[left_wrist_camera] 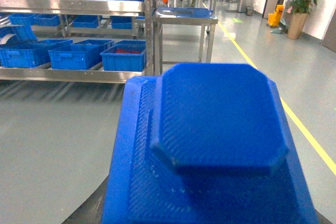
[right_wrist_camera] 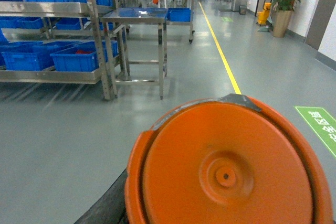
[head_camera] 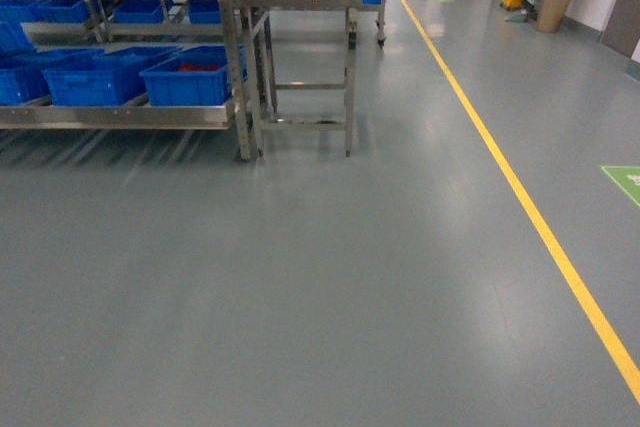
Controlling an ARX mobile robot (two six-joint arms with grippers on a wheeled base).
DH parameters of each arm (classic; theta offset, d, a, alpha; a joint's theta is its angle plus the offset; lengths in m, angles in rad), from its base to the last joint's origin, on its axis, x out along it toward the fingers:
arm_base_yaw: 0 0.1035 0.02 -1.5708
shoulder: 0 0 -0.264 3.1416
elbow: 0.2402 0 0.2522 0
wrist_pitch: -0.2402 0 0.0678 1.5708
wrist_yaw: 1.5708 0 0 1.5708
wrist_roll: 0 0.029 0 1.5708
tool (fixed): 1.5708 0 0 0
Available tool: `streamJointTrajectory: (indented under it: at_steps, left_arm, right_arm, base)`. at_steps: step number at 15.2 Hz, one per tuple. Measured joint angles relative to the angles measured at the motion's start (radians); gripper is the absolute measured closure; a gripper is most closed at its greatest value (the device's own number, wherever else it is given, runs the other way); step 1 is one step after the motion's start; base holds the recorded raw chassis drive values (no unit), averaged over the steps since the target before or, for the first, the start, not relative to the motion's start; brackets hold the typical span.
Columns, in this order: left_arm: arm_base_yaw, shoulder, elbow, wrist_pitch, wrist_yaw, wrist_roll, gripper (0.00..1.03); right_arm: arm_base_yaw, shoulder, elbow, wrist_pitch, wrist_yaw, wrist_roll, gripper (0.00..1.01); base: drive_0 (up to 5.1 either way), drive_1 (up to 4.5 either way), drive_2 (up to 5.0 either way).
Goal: Sort blue parts and orange caps into right shelf containers
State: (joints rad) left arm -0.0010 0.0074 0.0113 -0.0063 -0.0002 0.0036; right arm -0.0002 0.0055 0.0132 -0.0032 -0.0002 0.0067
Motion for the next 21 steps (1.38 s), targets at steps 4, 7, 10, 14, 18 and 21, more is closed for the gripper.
streamJointTrajectory:
  at_steps: [4,7,10,14,18,21]
  left_arm:
    - [0.0,0.0,0.0,-0.001,-0.001,0.0,0.61]
    - [0.0,0.0,0.0,-0.001,0.0,0.0,0.61]
    - [0.0,0.0,0.0,-0.002,-0.001,0.0,0.61]
    - [0.0,0.0,0.0,-0.001,0.0,0.0,0.61]
    - [0.0,0.0,0.0,-0.001,-0.001,0.0,0.61]
    - [0.0,0.0,0.0,-0.002,-0.001,0.0,0.61]
  right_arm:
    - [0.0,0.0,0.0,-0.002,0.0,0.0,0.58]
    - [0.0,0.0,0.0,-0.003,0.0,0.0,0.58]
    - [0.0,0.0,0.0,-0.003,0.0,0.0,0.58]
    - [0.0,0.0,0.0,-0.003,0.0,0.0,0.58]
    - [0.0,0.0,0.0,0.0,0.0,0.0,0.58]
    - [0.0,0.0,0.0,-0.004,0.0,0.0,0.58]
  base:
    - [0.0,4.23,-4.2]
    - [0.0,4.23,-4.2]
    - [0.0,4.23,-4.2]
    - [0.0,4.23,-4.2]
    - [0.0,4.21,-4.2]
    - [0.0,4.2,-4.3]
